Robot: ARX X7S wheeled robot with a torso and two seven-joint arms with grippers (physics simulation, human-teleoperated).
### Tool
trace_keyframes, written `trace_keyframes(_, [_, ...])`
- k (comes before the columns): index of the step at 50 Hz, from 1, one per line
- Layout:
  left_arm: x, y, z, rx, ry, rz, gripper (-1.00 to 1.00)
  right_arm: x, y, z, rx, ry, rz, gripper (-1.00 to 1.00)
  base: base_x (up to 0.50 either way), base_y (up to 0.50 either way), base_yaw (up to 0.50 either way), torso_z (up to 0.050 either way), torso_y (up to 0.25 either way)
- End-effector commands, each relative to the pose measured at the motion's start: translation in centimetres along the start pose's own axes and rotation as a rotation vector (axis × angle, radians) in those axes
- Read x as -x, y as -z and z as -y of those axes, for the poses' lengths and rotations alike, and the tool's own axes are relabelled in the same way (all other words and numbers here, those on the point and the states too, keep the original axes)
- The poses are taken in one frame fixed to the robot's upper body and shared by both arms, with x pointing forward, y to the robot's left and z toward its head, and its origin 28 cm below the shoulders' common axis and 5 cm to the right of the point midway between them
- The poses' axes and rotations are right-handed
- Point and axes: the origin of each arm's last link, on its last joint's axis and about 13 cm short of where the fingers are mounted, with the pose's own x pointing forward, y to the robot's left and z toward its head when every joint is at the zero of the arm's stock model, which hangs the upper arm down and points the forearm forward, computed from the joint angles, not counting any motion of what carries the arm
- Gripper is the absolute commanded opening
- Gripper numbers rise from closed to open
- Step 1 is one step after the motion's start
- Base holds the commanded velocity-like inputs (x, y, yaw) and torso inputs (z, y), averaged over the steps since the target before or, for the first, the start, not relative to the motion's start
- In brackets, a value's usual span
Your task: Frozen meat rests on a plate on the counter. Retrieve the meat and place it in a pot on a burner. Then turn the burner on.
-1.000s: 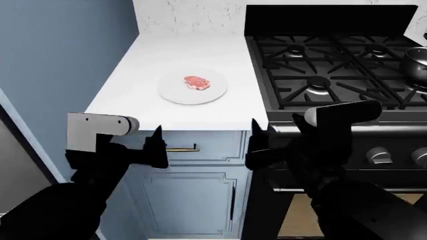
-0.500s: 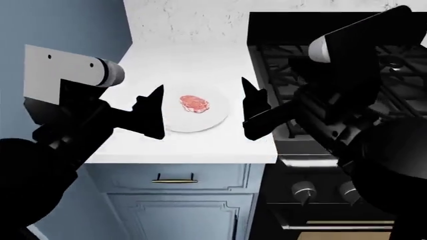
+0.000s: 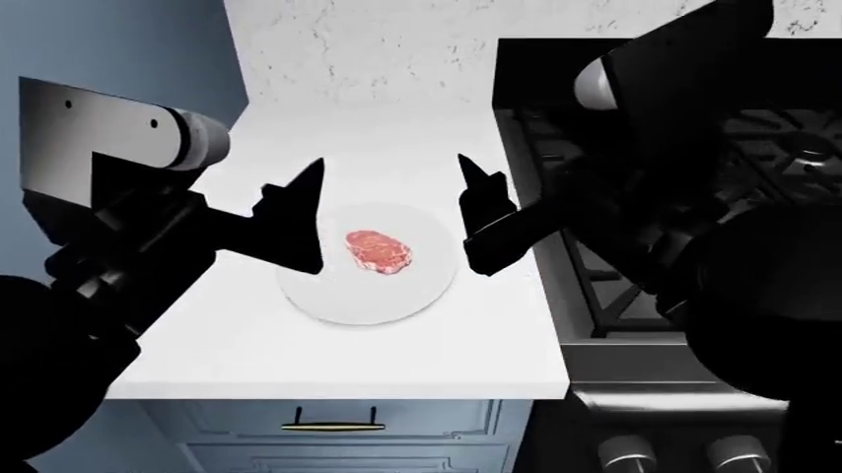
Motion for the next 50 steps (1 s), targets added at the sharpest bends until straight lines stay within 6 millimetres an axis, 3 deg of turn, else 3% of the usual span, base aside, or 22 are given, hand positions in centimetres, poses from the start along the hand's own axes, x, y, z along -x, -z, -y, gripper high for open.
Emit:
trace_keyframes(1, [0.6, 0.2, -0.3, 0.030, 0.023, 0.069, 1.00, -2.2, -0.8, 0.1, 0.012, -0.056, -0.122, 1.00, 0.00, 0.00, 0.00, 0.000, 0.000])
trace_keyframes(22, [1.0, 0.5, -0.5, 0.080, -0.010, 0.089, 1.00, -9.4, 0.8, 0.5, 0.049, -0.218, -0.283, 1.00, 0.00, 0.00, 0.00, 0.000, 0.000])
trace_keyframes(39, [0.8, 1.1, -0.3, 0.064, 0.008, 0.062, 1.00, -12.8, 2.8, -1.4, 0.022, -0.368, -0.298, 1.00, 0.00, 0.00, 0.00, 0.000, 0.000])
trace_keyframes(50, [0.3, 1.6, -0.4, 0.062, -0.001, 0.044, 1.00, -15.0, 4.2, -1.4, 0.024, -0.393, -0.315, 1.00, 0.00, 0.00, 0.00, 0.000, 0.000])
